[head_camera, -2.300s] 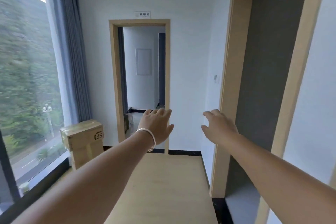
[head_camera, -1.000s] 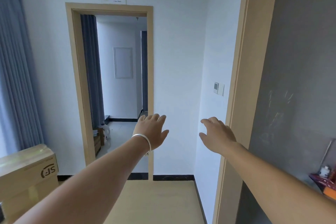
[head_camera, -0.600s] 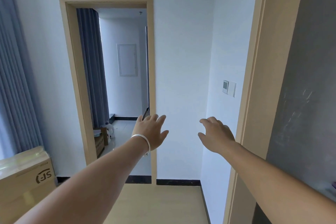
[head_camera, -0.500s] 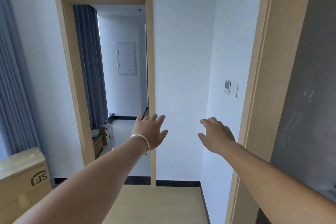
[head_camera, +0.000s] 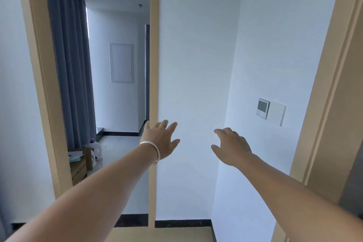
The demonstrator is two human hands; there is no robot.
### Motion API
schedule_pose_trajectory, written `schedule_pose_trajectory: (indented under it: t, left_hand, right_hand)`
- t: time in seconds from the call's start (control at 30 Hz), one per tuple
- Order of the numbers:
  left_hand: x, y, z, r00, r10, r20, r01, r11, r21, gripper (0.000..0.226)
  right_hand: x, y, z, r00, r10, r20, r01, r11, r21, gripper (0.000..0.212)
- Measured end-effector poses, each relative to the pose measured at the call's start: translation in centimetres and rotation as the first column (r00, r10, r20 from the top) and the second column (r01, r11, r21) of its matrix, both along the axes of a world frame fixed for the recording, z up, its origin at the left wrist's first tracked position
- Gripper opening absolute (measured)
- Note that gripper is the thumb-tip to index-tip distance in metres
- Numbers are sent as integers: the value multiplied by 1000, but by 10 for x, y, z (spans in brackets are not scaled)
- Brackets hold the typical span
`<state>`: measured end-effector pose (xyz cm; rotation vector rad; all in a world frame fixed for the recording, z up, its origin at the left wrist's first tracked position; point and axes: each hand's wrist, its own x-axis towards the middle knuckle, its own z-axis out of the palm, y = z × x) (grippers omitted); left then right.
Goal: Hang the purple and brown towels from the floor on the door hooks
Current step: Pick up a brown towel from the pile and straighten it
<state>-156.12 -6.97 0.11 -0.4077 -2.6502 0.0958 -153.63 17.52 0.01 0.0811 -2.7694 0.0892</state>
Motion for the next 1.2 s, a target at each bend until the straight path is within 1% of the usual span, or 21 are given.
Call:
schedule_pose_trajectory:
  t: [0.2,0.4,0.57,0.7,0.83,0.97,1.07,1.2]
  left_hand:
    - [-66,-23,-13,1000,2,27,-2,1000,-6,58]
    - [-127,-50,-25,998,63,27,-63,998,6,56]
    - [-179,-84,-36,986,159,46,-159,987,-6,58]
    - [-220,-124,-37,957,286,47,-286,958,4,60]
    - [-252,-166,-34,905,422,59,-424,905,26,60]
    - [-266,-207,-33,824,565,47,-566,825,7,60]
    - [-261,-235,-35,756,652,62,-653,757,-6,62]
    - [-236,-275,-40,648,757,91,-758,652,-26,63]
  right_hand:
    - [-69,-21,-11,1000,13,22,-13,1000,9,58]
    - [-145,-49,-20,996,81,30,-82,996,25,59]
    - [-228,-86,-27,981,190,20,-191,982,15,60]
    - [-297,-127,-26,948,319,12,-320,947,27,60]
    - [-363,-174,-18,895,446,-6,-445,893,59,54]
    - [-411,-227,-15,830,558,-3,-557,828,63,55]
    - [-432,-272,-19,762,648,-4,-647,761,54,57]
    - [-440,-339,-24,647,762,-1,-762,647,29,56]
